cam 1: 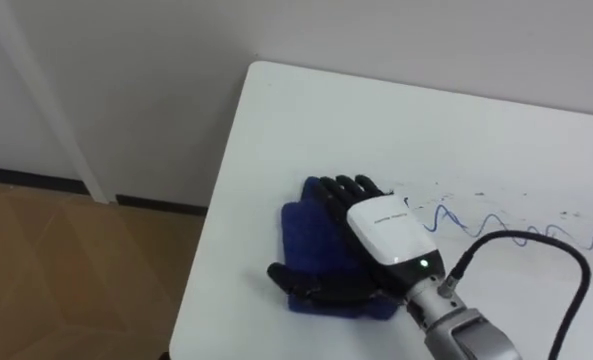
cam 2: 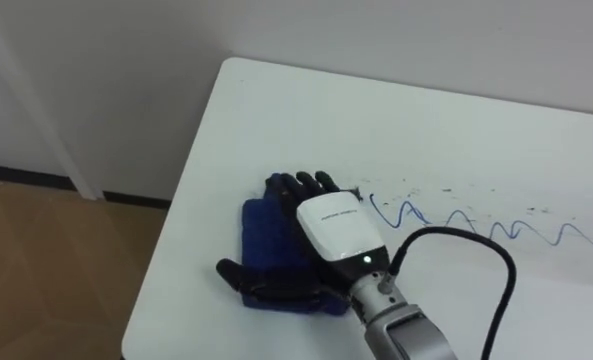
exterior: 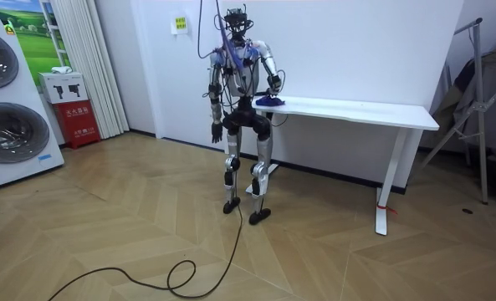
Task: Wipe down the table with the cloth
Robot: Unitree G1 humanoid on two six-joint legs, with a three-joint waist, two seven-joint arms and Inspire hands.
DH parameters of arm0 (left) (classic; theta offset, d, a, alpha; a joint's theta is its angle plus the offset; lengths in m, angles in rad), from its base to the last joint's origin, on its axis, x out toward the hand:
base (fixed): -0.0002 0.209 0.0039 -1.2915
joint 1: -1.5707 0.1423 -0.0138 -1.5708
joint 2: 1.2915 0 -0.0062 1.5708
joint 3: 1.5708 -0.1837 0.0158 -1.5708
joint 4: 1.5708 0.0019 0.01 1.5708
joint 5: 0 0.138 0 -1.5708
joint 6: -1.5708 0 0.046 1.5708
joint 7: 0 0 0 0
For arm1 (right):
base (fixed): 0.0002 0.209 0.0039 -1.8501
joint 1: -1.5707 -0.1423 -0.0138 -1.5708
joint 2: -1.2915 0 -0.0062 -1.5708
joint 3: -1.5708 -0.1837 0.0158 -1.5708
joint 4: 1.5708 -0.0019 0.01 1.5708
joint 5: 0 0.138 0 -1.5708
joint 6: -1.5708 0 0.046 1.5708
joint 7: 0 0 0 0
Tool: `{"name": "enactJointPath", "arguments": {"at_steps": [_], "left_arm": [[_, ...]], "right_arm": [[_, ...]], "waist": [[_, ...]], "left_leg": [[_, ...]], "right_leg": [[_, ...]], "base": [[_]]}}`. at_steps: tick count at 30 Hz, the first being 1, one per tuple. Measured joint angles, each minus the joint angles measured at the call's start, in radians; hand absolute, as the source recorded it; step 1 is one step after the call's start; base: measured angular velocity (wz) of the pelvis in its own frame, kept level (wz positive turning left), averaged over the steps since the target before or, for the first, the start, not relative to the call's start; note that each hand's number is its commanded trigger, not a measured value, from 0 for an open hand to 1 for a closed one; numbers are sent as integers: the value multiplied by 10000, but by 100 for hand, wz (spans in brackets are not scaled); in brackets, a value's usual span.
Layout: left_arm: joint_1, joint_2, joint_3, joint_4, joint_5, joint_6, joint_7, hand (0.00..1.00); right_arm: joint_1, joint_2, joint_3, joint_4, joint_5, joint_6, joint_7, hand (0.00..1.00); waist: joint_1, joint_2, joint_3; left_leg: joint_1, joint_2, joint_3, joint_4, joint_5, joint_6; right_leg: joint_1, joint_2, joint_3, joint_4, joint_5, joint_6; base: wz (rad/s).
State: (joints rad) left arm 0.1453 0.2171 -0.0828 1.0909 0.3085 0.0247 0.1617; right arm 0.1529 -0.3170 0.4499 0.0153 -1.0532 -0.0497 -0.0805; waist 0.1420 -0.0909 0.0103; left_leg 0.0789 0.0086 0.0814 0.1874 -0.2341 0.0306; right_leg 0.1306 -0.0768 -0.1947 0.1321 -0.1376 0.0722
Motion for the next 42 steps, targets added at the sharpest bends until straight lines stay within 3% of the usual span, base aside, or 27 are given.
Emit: {"name": "enactJointPath", "arguments": {"at_steps": [1,4,7,17,25,38,42], "left_arm": [[-20,-6,12,-30,26,115,-17,0],[56,-8,125,-169,139,338,-168,0],[153,-14,276,-652,138,522,-289,0],[161,12,480,-911,363,957,-374,0],[224,-115,480,-1509,349,942,-149,0],[306,-70,442,-1262,43,843,-109,0],[662,-132,505,-1269,-19,837,286,0]], "right_arm": [[-64,22,31,495,214,76,138,100],[-192,-22,-11,445,497,165,282,100],[-498,-1,-134,486,649,417,288,100],[-925,94,-545,915,1349,904,316,100],[-828,400,-813,802,1640,962,825,100],[-964,383,-882,966,2251,930,981,100],[-979,440,-1014,1255,3131,928,800,100]], "waist": [[-8,-20,3],[-25,-57,-17],[-21,-168,-93],[7,-214,-78],[-77,-172,-88],[-174,-108,-76],[-171,-78,-67]], "left_leg": [[-15,-3,-22,-1,1,1],[-29,-34,-28,0,10,16],[31,-45,-99,13,16,29],[172,-168,-340,-65,46,108],[200,-172,-307,-54,50,112],[283,-148,-277,-43,55,117],[304,-182,-268,-62,55,117]], "right_leg": [[4,-6,0,2,0,0],[54,-33,0,2,-1,1],[163,-76,-37,2,-1,2],[285,-140,-278,25,-1,2],[275,-119,-9,20,-1,2],[301,-129,310,4,-2,3],[319,-126,365,6,-2,3]], "base": [[8],[3],[11],[7],[0],[-1],[-1]]}}
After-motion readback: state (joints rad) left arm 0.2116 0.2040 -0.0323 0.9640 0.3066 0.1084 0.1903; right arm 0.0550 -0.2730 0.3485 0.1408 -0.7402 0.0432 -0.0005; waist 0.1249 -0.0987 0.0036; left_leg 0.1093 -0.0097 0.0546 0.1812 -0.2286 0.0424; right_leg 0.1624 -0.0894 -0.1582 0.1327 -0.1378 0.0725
